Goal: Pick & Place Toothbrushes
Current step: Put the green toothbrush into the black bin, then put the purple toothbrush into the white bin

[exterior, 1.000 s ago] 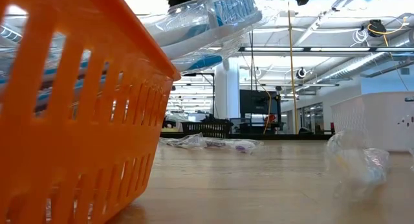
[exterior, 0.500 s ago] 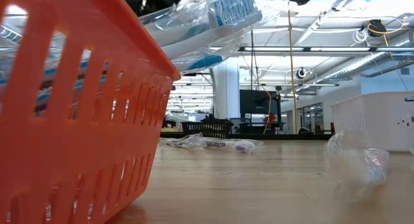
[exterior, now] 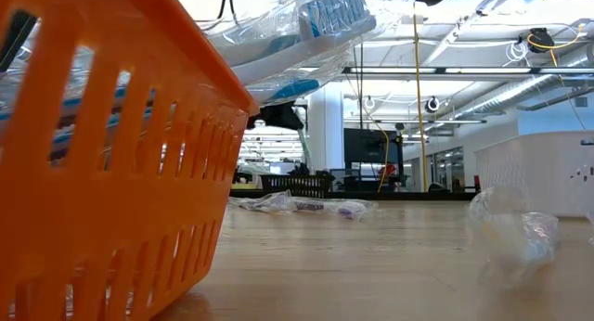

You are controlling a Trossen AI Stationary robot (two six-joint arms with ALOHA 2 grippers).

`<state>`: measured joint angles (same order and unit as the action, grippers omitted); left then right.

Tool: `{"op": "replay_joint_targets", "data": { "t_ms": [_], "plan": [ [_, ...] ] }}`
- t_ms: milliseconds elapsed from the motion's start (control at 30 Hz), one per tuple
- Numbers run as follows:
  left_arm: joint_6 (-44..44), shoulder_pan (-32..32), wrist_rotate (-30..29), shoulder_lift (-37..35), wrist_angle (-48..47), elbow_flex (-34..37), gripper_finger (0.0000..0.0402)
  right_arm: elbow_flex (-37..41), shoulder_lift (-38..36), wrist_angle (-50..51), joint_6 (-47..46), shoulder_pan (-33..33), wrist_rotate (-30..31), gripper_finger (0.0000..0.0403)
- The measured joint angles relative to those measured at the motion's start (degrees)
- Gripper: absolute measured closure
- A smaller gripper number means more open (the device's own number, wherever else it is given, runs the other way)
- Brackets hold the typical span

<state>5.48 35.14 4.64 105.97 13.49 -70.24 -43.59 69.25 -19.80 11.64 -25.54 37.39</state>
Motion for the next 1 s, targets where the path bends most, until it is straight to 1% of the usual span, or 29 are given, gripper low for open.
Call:
{"op": "replay_joint_targets", "data": {
  "t_ms": [100, 167, 300, 400, 567, 700, 867, 1000],
  "plan": [
    [3.5, 0.3, 0.0, 0.1, 0.0, 0.0, 0.0395, 0.0, 0.0, 0.4, 0.0, 0.0, 0.0, 0.0268],
    [5.4, 0.3, 0.2, 0.1, 0.1, 0.0, 0.0385, 0.0, 0.0, 1.0, 0.0, 0.0, 0.0, 0.0268],
    [8.2, 0.2, 1.4, 0.1, -0.1, 0.0, 0.0344, 0.0, 0.0, 1.3, 0.0, 0.0, 0.0, 0.0268],
    [9.1, 0.2, 1.6, 0.1, -2.3, 0.0, 0.031, 0.0, 0.0, 1.3, 0.0, 0.0, 0.0, 0.0268],
    [8.1, 0.1, 1.5, 0.1, -5.0, 0.0, 0.0255, 0.0, 0.0, 1.4, 0.0, 0.1, 0.0, 0.0268],
    [6.6, 0.1, 1.4, 0.1, -6.5, 0.0, 0.0225, 0.0, 0.0, 1.5, 0.0, 0.1, 0.0, 0.0268],
    [4.5, 0.1, 1.4, 0.1, -8.6, 0.0, 0.021, 0.0, 0.0, 1.9, 0.0, 0.1, 0.0, 0.0268],
    [-2.1, -0.1, 1.4, -1.9, -12.1, 0.0, 0.021, 0.0, 0.0, 2.2, 0.0, 0.1, 0.0, 0.0268]
  ]
}}
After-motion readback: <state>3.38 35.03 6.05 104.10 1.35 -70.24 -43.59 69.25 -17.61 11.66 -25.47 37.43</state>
